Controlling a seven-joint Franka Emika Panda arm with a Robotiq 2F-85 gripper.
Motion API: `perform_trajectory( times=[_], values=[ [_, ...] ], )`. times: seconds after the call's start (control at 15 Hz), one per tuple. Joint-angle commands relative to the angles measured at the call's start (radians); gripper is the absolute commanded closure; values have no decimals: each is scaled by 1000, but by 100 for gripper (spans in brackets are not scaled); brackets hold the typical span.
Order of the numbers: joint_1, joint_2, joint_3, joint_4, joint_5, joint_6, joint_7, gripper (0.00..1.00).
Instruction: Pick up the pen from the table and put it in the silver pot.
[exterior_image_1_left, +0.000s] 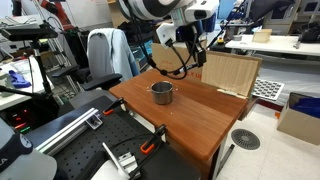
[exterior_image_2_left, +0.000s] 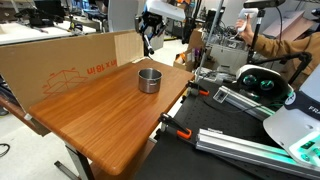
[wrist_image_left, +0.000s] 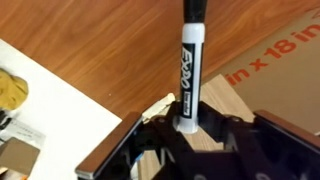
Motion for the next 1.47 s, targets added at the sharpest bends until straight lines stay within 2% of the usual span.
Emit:
perform_trajectory(
  times=[0.0, 0.13, 0.4, 0.73, 1.13, 1.4],
  values=[
    [72, -14, -59, -61, -106, 100, 111, 94],
    [109, -10, -75, -85, -148, 118, 153, 94],
    [144, -6, -61, -127, -146, 125, 189, 94],
    [208, 16, -112, -161, -213, 134, 235, 94],
    [374, 63, -312, -155, -411, 222, 370, 94],
    [485, 99, -424, -158, -448, 287, 429, 94]
  ],
)
